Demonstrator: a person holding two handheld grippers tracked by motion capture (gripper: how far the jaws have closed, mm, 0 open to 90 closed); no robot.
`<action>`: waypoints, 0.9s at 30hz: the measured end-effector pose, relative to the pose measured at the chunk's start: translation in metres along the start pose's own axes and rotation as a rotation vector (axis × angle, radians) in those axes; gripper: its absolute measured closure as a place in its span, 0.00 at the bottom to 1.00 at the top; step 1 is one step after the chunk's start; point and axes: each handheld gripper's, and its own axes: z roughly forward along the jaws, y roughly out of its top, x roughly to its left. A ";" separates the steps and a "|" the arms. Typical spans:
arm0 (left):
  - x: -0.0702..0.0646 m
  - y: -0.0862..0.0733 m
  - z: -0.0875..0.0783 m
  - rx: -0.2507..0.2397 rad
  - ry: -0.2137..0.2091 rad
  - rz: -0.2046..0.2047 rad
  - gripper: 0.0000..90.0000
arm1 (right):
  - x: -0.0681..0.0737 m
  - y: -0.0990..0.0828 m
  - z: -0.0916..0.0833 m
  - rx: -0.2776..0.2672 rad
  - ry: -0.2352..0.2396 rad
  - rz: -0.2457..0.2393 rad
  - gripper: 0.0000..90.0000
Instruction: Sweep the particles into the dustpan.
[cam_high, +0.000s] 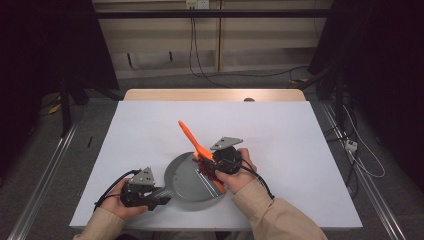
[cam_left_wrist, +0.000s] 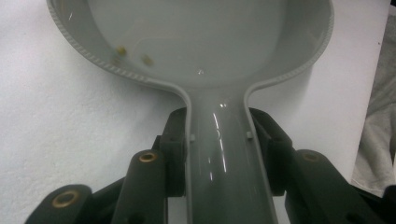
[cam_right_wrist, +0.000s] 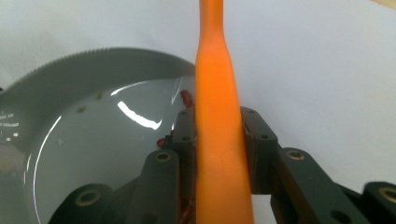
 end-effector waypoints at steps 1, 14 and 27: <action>0.000 0.000 0.000 0.003 0.000 0.005 0.69 | 0.001 0.000 0.000 -0.010 0.000 -0.002 0.79; 0.000 -0.001 0.001 0.003 -0.005 -0.002 0.69 | -0.009 0.009 -0.010 -0.102 0.046 0.046 0.79; -0.004 -0.005 -0.006 0.007 -0.024 0.016 0.69 | -0.038 -0.020 -0.013 -0.055 -0.163 -0.041 0.79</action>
